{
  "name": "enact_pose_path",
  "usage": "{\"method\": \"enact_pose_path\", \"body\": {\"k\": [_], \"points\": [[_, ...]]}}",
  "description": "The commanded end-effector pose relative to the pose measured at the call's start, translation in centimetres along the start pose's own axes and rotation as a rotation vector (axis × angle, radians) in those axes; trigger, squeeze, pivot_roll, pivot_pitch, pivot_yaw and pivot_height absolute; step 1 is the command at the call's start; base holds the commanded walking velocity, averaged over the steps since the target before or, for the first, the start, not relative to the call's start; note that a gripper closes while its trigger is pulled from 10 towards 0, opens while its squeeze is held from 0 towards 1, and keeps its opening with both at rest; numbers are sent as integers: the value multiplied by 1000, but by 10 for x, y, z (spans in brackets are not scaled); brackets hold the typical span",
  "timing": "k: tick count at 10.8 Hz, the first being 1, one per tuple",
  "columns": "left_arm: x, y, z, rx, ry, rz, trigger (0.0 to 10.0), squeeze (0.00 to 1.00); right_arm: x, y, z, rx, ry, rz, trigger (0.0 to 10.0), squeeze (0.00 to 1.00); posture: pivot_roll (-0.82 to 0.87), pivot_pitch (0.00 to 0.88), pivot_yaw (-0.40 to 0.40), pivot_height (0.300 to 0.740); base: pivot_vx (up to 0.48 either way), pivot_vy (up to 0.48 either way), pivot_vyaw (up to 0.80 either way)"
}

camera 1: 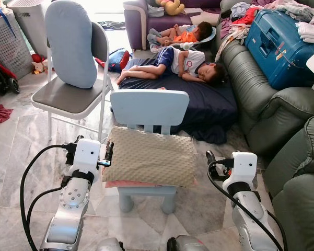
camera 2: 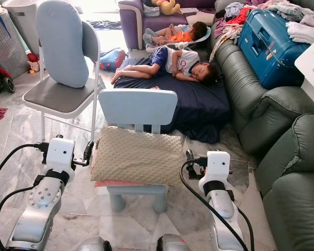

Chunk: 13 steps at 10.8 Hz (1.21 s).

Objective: Move the pillow to the sofa

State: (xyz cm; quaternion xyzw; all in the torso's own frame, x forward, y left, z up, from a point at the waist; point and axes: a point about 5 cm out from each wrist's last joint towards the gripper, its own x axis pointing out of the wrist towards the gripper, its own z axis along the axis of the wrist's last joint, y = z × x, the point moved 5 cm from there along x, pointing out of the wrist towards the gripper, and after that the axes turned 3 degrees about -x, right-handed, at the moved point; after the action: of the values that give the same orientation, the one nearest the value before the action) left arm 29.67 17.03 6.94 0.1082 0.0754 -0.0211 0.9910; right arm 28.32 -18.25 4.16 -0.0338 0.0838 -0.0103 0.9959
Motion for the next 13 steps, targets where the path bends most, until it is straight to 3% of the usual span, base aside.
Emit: {"method": "enact_pose_path", "body": {"k": [1, 5, 13], "points": [[-1, 2, -3, 16, 8, 3, 10000, 0, 0, 0, 0, -6, 6, 2, 10000, 0, 21, 26, -27, 740, 0, 0, 0], [-6, 7, -5, 14, -7, 56, 10000, 0, 1, 3, 12, -4, -46, 58, 10000, 0, 24, 52, -59, 740, 0, 0, 0], [-5, 5, -5, 10, -8, 55, 10000, 0, -1, 6, 12, 4, -48, 85, 10000, 0, 18, 57, -63, 740, 0, 0, 0]]}}
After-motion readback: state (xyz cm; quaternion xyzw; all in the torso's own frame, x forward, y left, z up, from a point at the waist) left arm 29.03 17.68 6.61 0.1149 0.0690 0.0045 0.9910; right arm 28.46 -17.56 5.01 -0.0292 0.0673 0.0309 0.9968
